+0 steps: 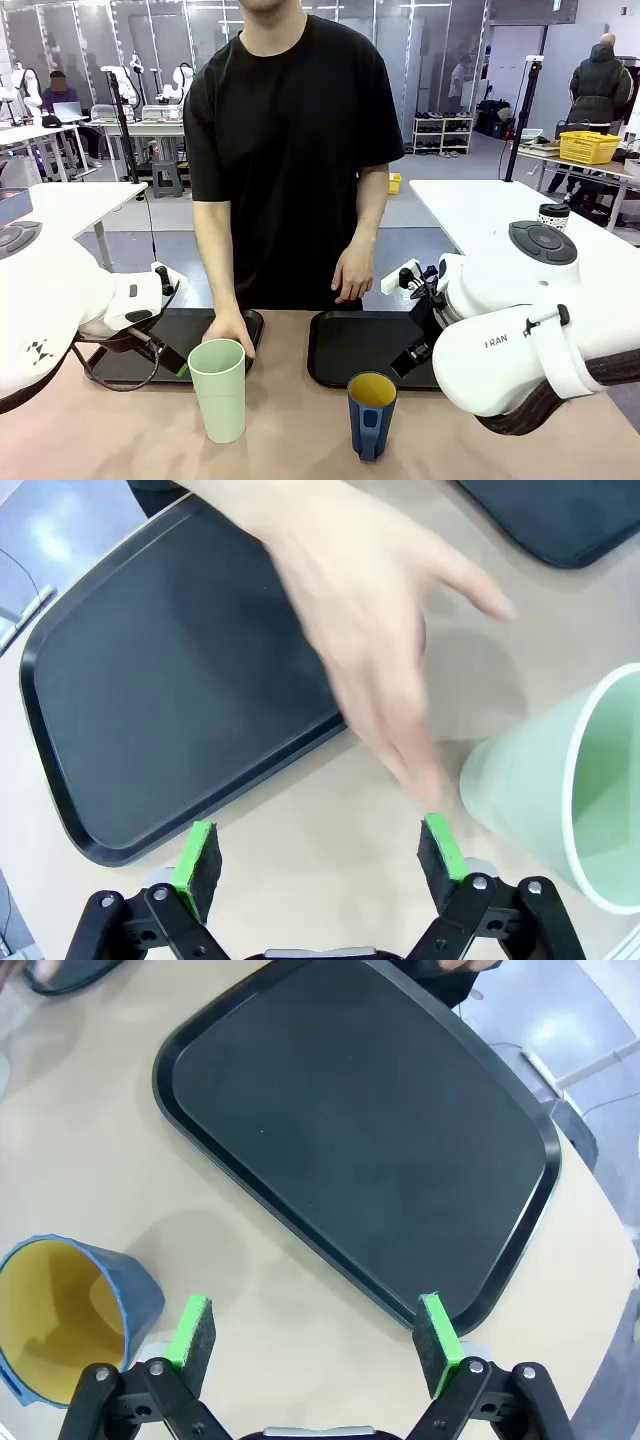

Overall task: Sort and store the cups by type.
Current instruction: Pick up the Reusable plastic cup.

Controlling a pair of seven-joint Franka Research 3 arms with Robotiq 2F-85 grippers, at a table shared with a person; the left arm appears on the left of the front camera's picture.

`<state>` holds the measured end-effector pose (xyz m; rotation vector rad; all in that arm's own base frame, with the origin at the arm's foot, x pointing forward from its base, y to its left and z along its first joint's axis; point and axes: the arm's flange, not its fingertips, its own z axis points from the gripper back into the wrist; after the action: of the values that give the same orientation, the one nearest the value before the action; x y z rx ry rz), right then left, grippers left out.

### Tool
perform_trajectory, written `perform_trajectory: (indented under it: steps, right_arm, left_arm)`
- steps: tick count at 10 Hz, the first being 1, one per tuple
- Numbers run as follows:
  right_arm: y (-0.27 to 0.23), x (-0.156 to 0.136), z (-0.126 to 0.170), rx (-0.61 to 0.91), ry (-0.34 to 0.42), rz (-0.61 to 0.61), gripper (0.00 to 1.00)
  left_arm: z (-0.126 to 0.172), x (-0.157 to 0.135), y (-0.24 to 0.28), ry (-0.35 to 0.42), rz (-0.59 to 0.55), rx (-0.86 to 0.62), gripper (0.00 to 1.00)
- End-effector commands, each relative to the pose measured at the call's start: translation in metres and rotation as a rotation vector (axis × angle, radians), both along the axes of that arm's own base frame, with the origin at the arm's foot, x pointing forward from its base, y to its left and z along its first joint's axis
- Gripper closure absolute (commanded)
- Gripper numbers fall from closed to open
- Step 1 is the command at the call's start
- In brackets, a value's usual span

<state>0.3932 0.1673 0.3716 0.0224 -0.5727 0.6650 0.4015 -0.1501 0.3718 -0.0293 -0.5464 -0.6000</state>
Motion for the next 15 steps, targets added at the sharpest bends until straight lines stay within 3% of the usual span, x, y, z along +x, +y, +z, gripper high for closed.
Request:
perform_trajectory:
  steps: [1,15]
  right_arm:
    - [0.0000,0.0000,0.0000,0.000,0.000,0.000,0.00]
    - [0.0000,0.0000,0.0000,0.000,0.000,0.000,0.00]
  left_arm:
    - [0.0000,-0.0001,-0.0002,0.000,0.000,0.000,0.00]
    - [0.0000,-0.0001,-0.0002,0.000,0.000,0.000,0.00]
